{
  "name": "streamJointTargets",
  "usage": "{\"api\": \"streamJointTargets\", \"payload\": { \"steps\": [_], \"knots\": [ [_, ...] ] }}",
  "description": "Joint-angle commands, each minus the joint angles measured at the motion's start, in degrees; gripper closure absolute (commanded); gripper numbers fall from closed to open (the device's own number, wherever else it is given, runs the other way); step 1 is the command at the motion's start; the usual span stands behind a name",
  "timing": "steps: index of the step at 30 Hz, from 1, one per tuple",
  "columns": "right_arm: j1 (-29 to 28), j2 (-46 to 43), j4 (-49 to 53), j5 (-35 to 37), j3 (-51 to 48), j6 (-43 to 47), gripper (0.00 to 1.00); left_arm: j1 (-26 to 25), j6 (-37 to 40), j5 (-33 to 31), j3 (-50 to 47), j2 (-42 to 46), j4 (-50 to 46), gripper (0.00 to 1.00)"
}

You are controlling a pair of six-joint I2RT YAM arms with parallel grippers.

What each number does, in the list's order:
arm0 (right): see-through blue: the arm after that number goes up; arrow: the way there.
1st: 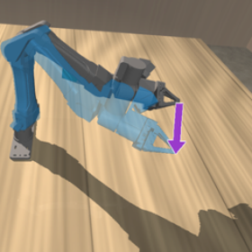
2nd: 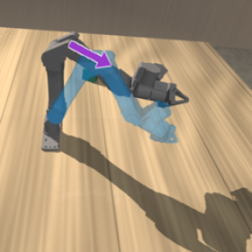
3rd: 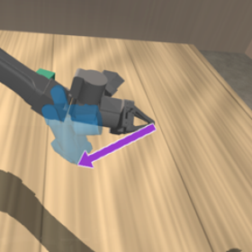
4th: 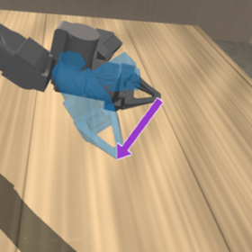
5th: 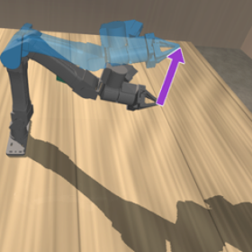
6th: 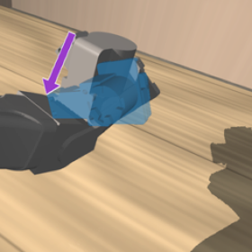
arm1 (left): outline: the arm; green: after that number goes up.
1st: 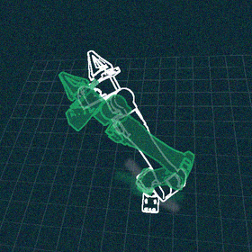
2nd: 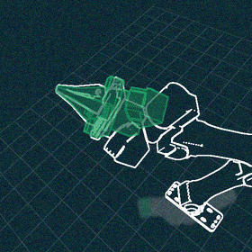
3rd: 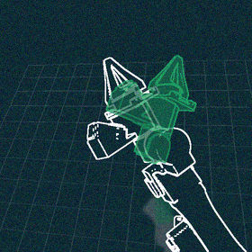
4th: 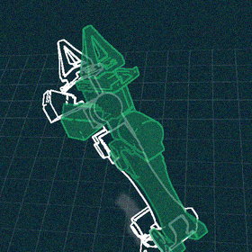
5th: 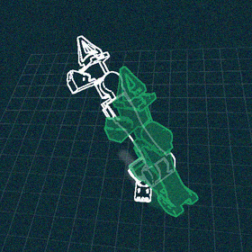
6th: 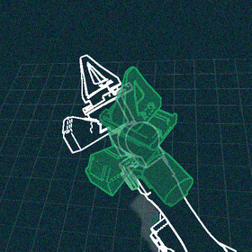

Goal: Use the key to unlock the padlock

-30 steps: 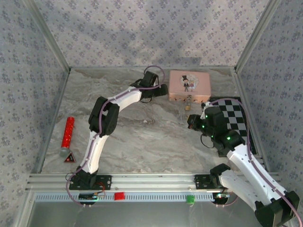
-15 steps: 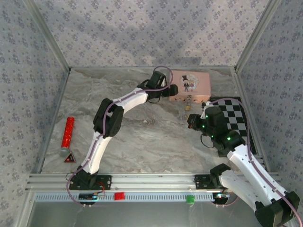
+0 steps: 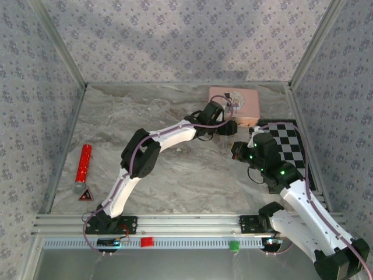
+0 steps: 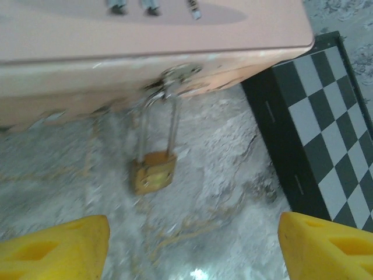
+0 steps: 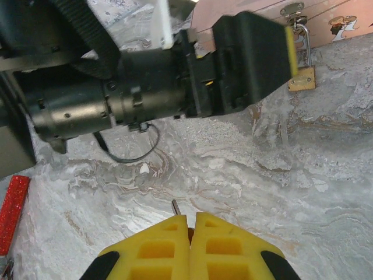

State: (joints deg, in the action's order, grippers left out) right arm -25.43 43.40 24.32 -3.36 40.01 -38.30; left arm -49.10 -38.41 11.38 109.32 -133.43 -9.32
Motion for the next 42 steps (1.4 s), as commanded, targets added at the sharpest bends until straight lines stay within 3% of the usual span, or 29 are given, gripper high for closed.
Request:
{"api": "streamJointTargets", "payload": {
  "steps": [1,9,15,21,34,42],
  "knots": [
    [-0.2,-1.7,1.3,1.1,-0.4,-0.5,1.00,-0.3,1.6,-0.3,6.4,-4.5,-1.8,0.25],
    [-0.2,-3.5,2.3,1.2,-0.5,-0.7,1.00,-1.3,4.0,-5.1,19.2,-13.4,-9.7,0.24],
    [-0.2,-3.7,2.3,1.2,-0.2,-0.5,1.00,-2.0,5.7,-4.6,29.2,-19.5,-15.0,0.23],
    [-0.1,-3.5,2.2,1.2,-0.1,-0.5,1.00,-2.4,5.2,-3.5,33.9,-23.7,-16.5,0.33],
    [0.0,-3.4,2.1,1.0,-0.5,-0.5,1.00,-2.3,3.8,-4.0,29.4,-21.4,-14.7,0.67],
    [0.0,-3.3,1.9,0.8,-0.8,-0.6,1.00,-2.2,3.2,-5.3,22.0,-16.8,-9.9,0.77]
  ]
}}
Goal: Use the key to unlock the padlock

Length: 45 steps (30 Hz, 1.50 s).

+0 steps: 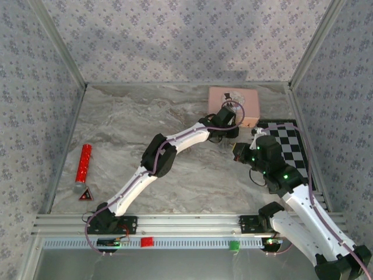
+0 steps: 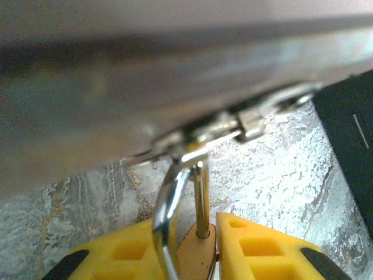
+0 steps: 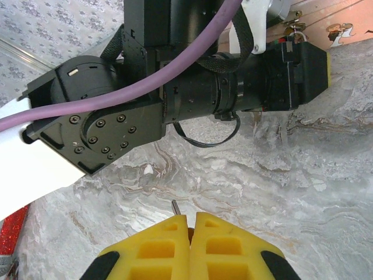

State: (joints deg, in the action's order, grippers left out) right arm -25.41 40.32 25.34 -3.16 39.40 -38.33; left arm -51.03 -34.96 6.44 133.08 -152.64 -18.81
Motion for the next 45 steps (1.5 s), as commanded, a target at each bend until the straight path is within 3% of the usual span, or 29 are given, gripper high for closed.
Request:
{"api": "streamJointTargets", "payload": {
  "steps": [1,4,10,14,21,27,34,45],
  "knots": [
    [0.0,-0.4,0.9,0.5,-0.2,-0.7,1.00,-0.3,-0.3,-0.3,-1.9,2.8,-0.4,0.80],
    [0.0,-0.4,1.1,0.5,-0.1,-0.7,1.00,-0.2,-0.5,-0.8,-5.6,5.5,1.0,0.86],
    [0.0,-0.5,1.1,0.7,-0.2,-0.7,1.00,2.6,-3.0,-1.7,-26.8,16.8,12.5,0.95],
    [0.1,0.0,0.5,0.6,-0.4,-0.8,1.00,7.0,-3.3,-2.9,-40.1,24.1,18.3,1.00],
    [0.0,1.4,-0.4,0.0,-0.2,-0.7,1.00,18.0,-4.9,-3.4,-60.4,34.4,24.9,1.00],
    [0.0,2.6,-1.3,-0.1,-0.4,-0.8,1.00,24.0,-4.2,-4.4,-75.2,45.1,24.9,1.00],
    [-0.2,5.0,-2.9,-1.3,-0.2,-1.0,1.00,21.1,-8.7,-2.1,-82.6,51.0,20.8,1.00],
    [-1.6,7.0,-7.4,-5.1,-4.1,-5.1,1.00,10.3,-29.4,1.8,-86.9,56.6,25.2,1.00]
  ]
}}
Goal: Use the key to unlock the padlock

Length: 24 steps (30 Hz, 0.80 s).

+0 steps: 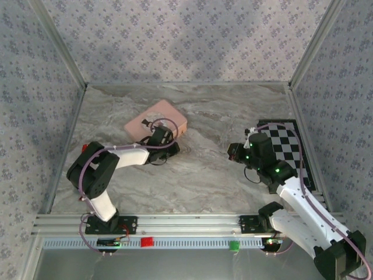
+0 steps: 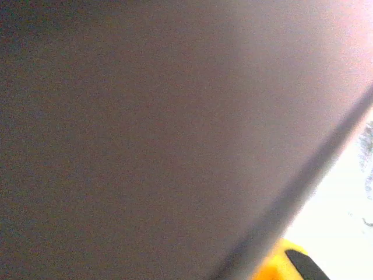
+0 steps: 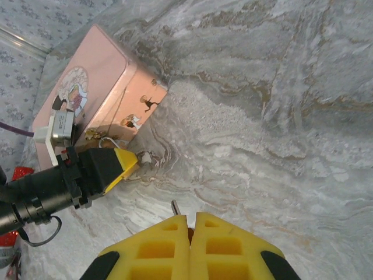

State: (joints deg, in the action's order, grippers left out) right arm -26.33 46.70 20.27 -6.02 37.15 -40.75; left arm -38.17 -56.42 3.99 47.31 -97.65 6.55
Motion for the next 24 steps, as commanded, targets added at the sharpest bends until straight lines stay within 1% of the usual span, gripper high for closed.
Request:
{"api": "streamJointTargets", "payload": {
  "steps": [1,6,14,17,20,24],
  "knots": [
    [-1.1,0.8,-3.2,-2.8,-2.6,-3.6,1.00,-3.1,-9.7,4.7,-1.8,1.8,1.5,1.00],
    [-3.9,2.6,-10.3,-5.2,-8.6,-10.3,1.00,-4.8,-18.9,7.8,-5.4,2.5,10.9,1.00],
    [-9.4,6.7,-24.3,-4.6,-17.4,-21.1,1.00,-6.9,-25.8,6.9,-8.2,4.4,16.8,1.00],
    [-11.3,9.9,-31.7,-4.5,-20.0,-25.0,1.00,-7.1,-28.6,6.4,-9.9,4.4,20.3,1.00],
    [-12.8,14.2,-36.7,-5.6,-19.8,-26.7,1.00,-7.4,-30.2,5.8,-11.0,4.7,22.6,1.00],
    [-13.2,18.6,-42.6,-7.2,-19.5,-28.6,1.00,-8.0,-32.1,4.8,-12.4,4.8,25.3,1.00]
  ]
}}
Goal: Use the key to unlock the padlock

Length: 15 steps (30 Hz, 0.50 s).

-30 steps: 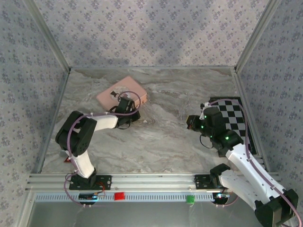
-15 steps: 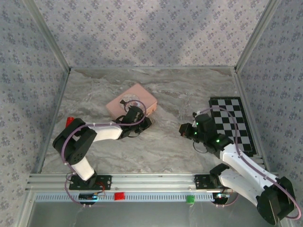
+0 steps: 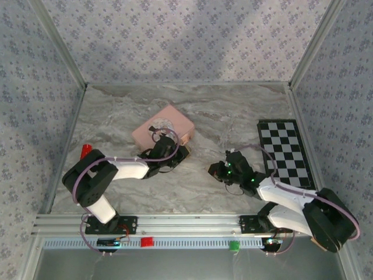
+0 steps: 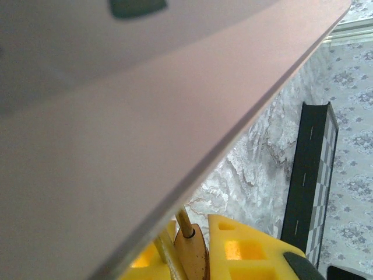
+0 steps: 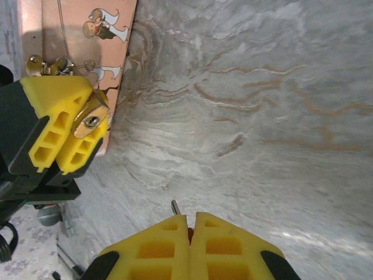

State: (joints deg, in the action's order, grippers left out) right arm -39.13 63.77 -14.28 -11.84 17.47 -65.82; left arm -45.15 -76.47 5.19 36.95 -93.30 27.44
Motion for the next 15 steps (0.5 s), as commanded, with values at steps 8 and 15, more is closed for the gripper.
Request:
{"api": "streamJointTargets", "payload": {
  "steps": [8,15],
  "knots": [
    [0.5,4.6,-15.7,-1.3,-2.9,-7.7,1.00,-1.9,-14.6,0.2,-5.1,0.1,10.8,1.00],
    [2.4,13.2,-27.6,-4.9,-2.4,-11.5,1.00,-3.0,-16.5,0.1,-5.2,-4.2,20.2,1.00]
  ]
}}
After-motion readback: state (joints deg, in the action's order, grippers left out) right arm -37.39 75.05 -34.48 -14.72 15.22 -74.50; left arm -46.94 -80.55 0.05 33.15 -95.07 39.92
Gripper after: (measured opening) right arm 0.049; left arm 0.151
